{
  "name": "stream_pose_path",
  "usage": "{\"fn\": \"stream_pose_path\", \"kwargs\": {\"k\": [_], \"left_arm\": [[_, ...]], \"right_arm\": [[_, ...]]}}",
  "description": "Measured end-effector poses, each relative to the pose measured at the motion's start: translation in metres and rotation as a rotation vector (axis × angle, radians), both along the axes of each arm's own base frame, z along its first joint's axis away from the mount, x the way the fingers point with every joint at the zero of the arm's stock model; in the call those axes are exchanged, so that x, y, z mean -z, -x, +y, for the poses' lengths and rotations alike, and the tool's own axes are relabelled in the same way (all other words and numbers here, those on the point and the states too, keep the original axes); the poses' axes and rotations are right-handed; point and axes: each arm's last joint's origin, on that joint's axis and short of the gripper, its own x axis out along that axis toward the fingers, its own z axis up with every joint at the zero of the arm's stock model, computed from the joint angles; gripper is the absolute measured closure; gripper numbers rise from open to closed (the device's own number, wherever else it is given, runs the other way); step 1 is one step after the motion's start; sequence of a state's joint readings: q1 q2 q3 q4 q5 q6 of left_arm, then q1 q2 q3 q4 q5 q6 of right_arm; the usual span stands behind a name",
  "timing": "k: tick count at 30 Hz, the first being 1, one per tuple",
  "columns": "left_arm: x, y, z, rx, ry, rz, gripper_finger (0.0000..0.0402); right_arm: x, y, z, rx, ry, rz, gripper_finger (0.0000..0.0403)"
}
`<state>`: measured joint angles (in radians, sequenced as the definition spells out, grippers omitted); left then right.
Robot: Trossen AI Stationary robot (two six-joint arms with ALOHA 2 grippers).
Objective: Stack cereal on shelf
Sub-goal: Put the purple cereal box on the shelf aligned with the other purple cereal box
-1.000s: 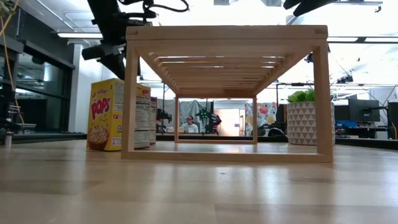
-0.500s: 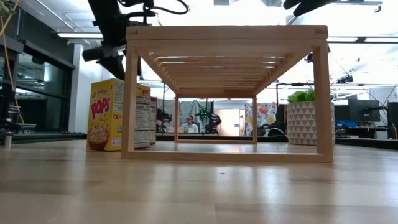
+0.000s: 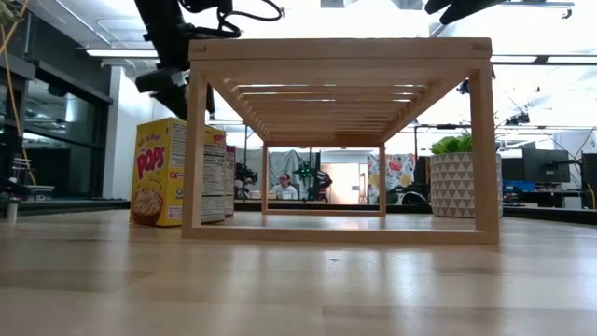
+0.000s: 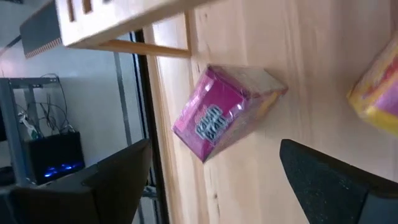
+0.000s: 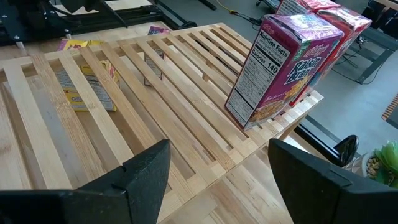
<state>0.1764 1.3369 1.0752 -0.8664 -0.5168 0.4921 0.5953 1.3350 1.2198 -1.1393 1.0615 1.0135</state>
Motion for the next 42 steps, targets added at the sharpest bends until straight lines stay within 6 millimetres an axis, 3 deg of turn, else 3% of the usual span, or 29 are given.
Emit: {"fn": "stream_pose_path", "kwargs": {"k": [10, 20, 30, 42], "left_arm": [[0.000, -0.002, 0.003, -0.028, 0.072, -0.069, 0.0056], [-0.002, 0.004, 0.047, 0.080, 0.229, -0.131, 0.0055], [0.000, 0.015, 0.063, 0.111, 0.278, -0.101, 0.0055], [0.030, 0.000, 0.072, 0.090, 0.359, -0.011, 0.0055]], "right_arm": [[0.000, 0.000, 0.000, 0.003, -0.004, -0.005, 0.0139], [0.000, 0.000, 0.000, 0.004, -0.006, -0.008, 0.0139], [0.000, -0.001, 0.001, 0.004, -0.009, -0.016, 0.0139], [0.000, -0.002, 0.001, 0.004, -0.015, -0.025, 0.0139]]}}
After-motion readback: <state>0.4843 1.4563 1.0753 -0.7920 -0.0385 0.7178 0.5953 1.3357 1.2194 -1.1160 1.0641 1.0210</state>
